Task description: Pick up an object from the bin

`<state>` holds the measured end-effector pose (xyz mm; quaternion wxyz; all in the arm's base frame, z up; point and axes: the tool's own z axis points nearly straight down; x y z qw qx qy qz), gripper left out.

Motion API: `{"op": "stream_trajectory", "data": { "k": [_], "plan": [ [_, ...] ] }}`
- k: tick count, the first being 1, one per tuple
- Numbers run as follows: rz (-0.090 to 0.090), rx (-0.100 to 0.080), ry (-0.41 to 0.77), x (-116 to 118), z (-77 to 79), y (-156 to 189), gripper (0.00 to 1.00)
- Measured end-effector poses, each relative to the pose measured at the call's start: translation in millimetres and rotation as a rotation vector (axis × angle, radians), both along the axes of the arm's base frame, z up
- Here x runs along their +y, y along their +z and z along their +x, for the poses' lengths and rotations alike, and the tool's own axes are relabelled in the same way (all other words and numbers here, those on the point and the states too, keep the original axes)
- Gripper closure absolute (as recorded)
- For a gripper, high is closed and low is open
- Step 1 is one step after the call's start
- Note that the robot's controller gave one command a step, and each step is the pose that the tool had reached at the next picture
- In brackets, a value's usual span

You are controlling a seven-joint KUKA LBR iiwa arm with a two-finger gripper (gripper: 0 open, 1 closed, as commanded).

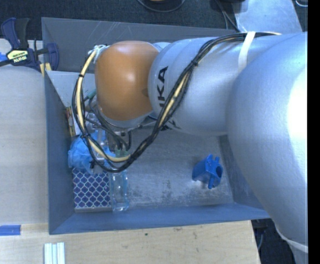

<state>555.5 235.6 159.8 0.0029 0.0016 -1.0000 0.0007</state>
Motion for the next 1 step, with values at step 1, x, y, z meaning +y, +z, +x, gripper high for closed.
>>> {"op": "stream_trajectory", "data": {
  "k": [1],
  "plan": [
    [0.003,-0.008,-0.004,-1.0,2.3,5.0,0.0]
  ]
}}
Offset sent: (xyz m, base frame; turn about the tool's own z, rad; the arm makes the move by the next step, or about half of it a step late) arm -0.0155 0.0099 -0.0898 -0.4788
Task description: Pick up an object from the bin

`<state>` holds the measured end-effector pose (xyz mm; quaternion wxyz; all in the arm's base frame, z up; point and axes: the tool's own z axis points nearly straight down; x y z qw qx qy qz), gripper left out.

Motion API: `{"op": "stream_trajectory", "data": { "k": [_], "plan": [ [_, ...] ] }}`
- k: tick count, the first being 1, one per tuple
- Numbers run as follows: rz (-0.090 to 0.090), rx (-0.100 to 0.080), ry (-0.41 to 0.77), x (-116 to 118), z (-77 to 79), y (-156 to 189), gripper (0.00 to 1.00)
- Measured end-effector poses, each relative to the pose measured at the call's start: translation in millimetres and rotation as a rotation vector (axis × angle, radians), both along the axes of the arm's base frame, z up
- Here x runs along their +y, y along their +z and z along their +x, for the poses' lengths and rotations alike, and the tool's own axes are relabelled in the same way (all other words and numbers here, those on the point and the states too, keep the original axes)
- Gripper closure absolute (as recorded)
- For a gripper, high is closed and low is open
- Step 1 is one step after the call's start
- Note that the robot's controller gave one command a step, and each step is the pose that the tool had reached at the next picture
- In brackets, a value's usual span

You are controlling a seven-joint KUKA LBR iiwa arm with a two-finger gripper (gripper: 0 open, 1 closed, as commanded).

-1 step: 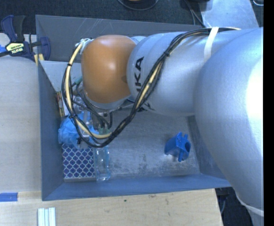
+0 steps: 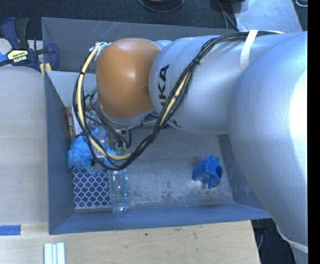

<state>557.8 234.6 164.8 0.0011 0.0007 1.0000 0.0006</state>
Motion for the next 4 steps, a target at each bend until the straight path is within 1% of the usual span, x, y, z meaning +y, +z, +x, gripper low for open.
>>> {"op": "stream_trajectory", "data": {
  "k": [1,2,3,4],
  "plan": [
    [0.0,0.003,0.482,11.0,-16.4,-94.9,0.0],
    [0.0,-0.009,0.613,7.1,-19.3,-92.3,0.0],
    [-0.004,-0.007,0.742,5.6,-44.1,-92.2,0.0],
    [-0.011,-0.012,1.073,6.1,-62.2,-93.0,0.0]
  ]
}}
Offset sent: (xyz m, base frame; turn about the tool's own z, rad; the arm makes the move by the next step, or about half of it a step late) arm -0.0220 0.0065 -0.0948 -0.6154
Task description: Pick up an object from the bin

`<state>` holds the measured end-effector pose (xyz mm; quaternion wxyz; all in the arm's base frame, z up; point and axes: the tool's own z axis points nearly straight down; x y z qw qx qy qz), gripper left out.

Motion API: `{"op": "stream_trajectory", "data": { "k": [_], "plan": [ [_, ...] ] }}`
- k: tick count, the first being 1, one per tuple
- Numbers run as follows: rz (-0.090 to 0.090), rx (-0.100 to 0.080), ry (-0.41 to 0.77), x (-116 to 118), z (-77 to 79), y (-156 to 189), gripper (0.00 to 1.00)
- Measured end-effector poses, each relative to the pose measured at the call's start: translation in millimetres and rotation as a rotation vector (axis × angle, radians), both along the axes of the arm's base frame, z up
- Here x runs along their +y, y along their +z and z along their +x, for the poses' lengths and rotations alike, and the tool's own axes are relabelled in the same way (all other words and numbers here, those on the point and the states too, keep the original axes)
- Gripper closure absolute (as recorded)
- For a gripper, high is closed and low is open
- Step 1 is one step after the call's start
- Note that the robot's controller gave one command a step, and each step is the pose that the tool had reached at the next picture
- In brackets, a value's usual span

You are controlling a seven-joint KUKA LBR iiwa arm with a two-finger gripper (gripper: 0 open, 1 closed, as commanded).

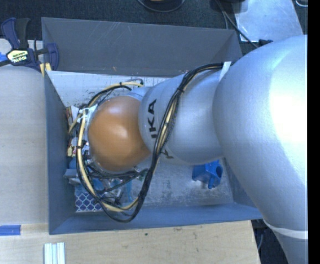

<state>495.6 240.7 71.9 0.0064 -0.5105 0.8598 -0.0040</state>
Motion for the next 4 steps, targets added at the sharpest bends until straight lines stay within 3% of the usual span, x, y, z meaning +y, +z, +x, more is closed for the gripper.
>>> {"op": "stream_trajectory", "data": {
  "k": [1,4],
  "plan": [
    [0.011,0.004,-0.332,0.6,19.3,1.9,1.0],
    [0.008,0.009,-0.331,-0.2,17.3,24.7,1.0]
  ]
}}
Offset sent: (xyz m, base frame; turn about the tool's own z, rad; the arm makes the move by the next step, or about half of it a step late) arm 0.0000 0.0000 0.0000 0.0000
